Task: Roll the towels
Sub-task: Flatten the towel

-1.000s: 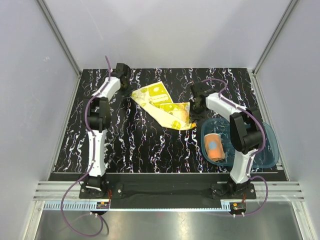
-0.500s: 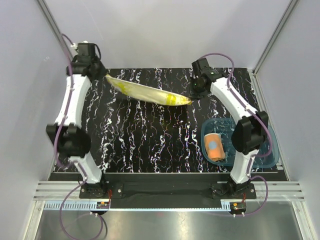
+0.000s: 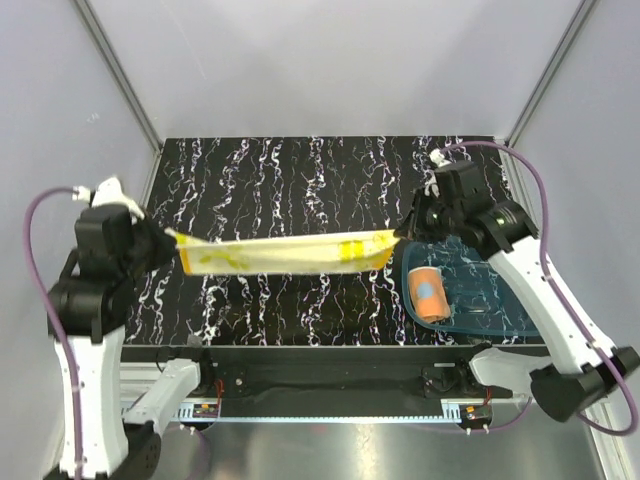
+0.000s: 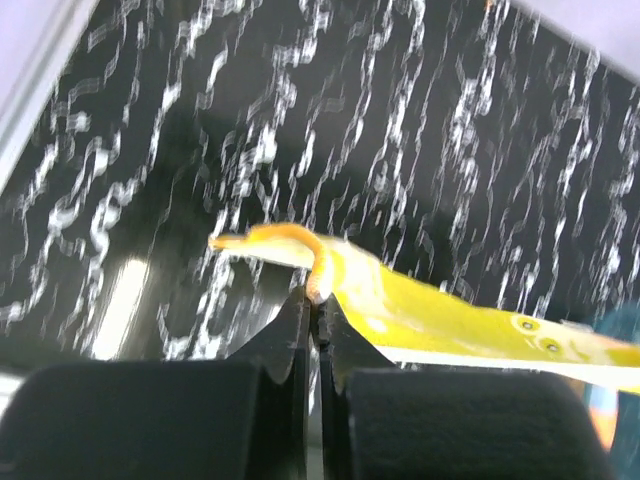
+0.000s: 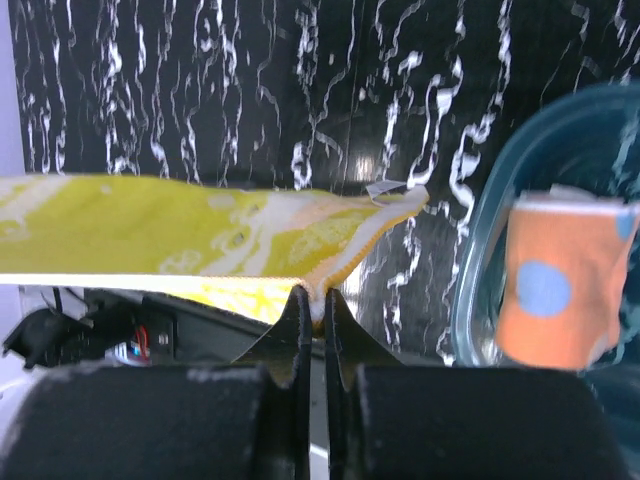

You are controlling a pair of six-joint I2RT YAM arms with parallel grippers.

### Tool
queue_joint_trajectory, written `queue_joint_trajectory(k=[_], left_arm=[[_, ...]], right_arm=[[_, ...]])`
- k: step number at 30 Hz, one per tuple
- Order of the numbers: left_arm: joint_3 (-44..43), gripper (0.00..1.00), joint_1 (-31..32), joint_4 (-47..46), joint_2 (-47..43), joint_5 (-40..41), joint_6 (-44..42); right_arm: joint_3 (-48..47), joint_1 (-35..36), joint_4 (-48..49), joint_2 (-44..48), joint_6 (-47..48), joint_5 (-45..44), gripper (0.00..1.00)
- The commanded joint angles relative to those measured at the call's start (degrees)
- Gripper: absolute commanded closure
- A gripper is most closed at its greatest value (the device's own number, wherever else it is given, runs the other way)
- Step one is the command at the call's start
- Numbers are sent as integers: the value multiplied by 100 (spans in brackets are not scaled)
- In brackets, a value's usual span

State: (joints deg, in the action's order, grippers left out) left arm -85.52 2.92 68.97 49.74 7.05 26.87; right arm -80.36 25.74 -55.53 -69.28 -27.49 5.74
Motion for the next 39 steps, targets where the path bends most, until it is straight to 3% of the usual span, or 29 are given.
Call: queue_joint_trajectory(k=[1,5,8,14,21,25,28,29,31,33,35,37,39], left_arm=[[603,100,-81,758,-569,-88,-279],[1562,100,-81,566,-869,-107,-270],[2054,100,-81,145,-650,-81,-183],[2364,99,-81,-856,596,262,-165],[1478,100,-90,-1254,3286,595,-323],[320,100,-116,-1175,4437,789,-420],[-593,100,-151,-1018,5343,877,-525],[-781,99,-160,-1000,5762,912,-551],[-1254,93,-204,-894,6195,930,-604],[-2036,74,-257,-737,6767,921,-727],[-2651,49,-265,-447,7066,1070,-771],[-2725,40,-265,-402,6972,1079,-771],[-2340,32,-265,-507,6489,1105,-771]], right_arm=[[397,133,-494,353,-274,-56,100],[749,151,-521,406,-468,-81,100],[837,142,-398,-41,-434,-126,100],[338,142,-20,-1482,-205,-476,100],[-1217,-51,86,-3670,129,-635,100],[-2473,-367,-203,-4891,366,-661,99],[-3493,-499,-511,-5788,437,-662,74],[-4018,-578,-721,-6182,437,-714,53],[-4539,-657,-897,-6509,472,-758,36],[-5435,-780,-1249,-6905,516,-820,24],[-6154,-851,-1591,-7055,621,-898,22],[-6229,-860,-1645,-6907,718,-978,21],[-5608,-851,-1339,-6329,762,-926,21]])
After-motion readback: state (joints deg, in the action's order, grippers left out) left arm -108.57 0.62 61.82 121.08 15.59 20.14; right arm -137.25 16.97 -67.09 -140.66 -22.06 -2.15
